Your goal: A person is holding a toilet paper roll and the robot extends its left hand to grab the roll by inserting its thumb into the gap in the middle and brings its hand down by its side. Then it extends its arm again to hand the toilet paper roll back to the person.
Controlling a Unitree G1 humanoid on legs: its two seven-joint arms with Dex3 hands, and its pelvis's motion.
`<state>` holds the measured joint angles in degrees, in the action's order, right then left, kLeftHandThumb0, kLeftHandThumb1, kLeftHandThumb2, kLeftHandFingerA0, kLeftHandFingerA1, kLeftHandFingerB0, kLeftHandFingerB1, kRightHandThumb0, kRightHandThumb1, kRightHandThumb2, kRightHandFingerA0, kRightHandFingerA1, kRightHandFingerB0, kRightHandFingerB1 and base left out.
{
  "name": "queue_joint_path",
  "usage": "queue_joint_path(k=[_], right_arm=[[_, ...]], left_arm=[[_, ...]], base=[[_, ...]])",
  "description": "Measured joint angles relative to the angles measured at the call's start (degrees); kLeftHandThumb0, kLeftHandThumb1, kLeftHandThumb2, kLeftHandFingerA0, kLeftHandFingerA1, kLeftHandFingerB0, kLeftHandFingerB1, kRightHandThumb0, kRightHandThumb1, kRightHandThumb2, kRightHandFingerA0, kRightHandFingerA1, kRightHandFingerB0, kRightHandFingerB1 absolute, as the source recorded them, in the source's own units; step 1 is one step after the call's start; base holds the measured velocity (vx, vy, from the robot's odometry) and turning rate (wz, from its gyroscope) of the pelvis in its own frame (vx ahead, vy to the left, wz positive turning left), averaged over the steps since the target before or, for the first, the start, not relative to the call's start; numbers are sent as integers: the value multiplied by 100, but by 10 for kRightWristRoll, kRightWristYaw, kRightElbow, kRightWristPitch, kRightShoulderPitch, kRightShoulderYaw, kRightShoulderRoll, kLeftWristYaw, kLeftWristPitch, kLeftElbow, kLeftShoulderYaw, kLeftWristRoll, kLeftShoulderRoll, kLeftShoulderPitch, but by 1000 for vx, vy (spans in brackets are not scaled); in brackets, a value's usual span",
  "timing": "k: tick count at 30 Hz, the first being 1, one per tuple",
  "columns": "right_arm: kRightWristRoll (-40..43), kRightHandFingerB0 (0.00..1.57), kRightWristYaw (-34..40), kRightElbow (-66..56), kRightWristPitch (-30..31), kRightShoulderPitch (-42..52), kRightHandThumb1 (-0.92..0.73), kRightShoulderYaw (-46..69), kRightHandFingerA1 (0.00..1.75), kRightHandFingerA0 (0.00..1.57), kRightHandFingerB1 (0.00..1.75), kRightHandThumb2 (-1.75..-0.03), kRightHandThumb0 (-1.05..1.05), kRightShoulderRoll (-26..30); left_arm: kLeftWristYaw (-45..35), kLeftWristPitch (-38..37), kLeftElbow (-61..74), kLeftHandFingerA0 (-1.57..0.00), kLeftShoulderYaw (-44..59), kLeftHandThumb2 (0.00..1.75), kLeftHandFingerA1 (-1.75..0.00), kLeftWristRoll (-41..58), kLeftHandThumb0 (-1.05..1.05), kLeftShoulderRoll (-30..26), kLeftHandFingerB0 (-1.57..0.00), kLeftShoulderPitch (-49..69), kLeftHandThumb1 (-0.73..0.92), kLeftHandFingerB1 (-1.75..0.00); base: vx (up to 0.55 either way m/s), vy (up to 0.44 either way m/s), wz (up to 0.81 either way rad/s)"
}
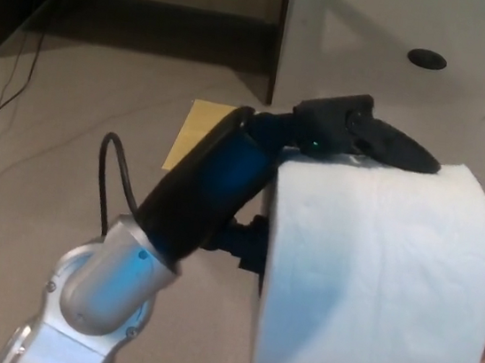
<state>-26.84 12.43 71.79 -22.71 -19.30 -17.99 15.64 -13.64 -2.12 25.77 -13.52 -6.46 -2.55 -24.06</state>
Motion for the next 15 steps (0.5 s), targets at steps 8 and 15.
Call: queue_joint_path(k=[8,15], right_arm=[[0,47,-4,-4,-1,4,-72,0,47,52,40,-60,-38,1],[0,47,-4,-9,-3,7,-72,0,46,50,40,-60,-39,5]], left_arm=[[0,-1,31,-102,115,75,-130,24,-7,-32,-79,-3,82,-113],[-6,11,51,-98,239,72,-129,72,-7,-86,-82,38,84,-108]], base=[[0,0,0],[0,0,0]])
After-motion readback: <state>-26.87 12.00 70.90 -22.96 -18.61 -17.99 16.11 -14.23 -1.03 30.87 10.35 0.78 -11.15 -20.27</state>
